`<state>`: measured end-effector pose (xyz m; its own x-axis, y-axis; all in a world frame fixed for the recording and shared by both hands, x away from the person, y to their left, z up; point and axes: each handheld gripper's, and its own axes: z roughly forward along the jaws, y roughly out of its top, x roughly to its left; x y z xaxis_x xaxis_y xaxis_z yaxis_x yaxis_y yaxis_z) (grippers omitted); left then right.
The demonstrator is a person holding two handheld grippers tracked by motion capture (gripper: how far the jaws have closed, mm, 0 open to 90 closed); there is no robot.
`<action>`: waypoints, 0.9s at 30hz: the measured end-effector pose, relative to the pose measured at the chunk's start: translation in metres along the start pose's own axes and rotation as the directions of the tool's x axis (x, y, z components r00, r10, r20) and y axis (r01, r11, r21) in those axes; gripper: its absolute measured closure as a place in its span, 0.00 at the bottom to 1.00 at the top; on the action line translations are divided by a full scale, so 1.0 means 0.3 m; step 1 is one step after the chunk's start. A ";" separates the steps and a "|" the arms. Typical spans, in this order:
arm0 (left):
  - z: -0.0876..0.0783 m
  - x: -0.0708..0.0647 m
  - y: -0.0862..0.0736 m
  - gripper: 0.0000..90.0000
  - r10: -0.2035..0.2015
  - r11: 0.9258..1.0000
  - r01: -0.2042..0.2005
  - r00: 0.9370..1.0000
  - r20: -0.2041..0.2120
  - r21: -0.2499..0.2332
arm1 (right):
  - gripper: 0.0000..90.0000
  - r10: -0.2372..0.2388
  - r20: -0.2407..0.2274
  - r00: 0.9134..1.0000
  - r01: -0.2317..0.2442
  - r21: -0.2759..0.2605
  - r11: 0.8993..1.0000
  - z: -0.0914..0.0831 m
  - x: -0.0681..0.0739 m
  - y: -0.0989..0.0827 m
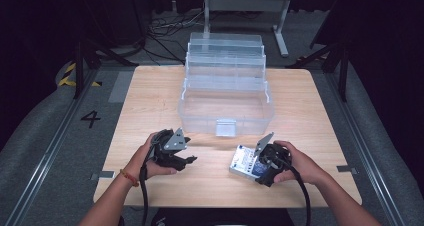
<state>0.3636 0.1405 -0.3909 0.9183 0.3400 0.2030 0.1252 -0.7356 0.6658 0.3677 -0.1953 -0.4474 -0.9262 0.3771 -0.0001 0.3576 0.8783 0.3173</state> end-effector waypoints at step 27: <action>0.236 0.191 0.243 0.49 0.103 0.977 -0.105 0.994 0.024 0.188 | 0.03 0.064 -0.034 0.997 -0.066 -0.046 0.997 -0.032 -0.034 -0.170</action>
<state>0.4518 0.0648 -0.3818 0.9349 0.2488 0.2531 0.0963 -0.8642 0.4938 0.3577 -0.2466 -0.4546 -0.9049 0.4224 0.0529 0.4118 0.8372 0.3598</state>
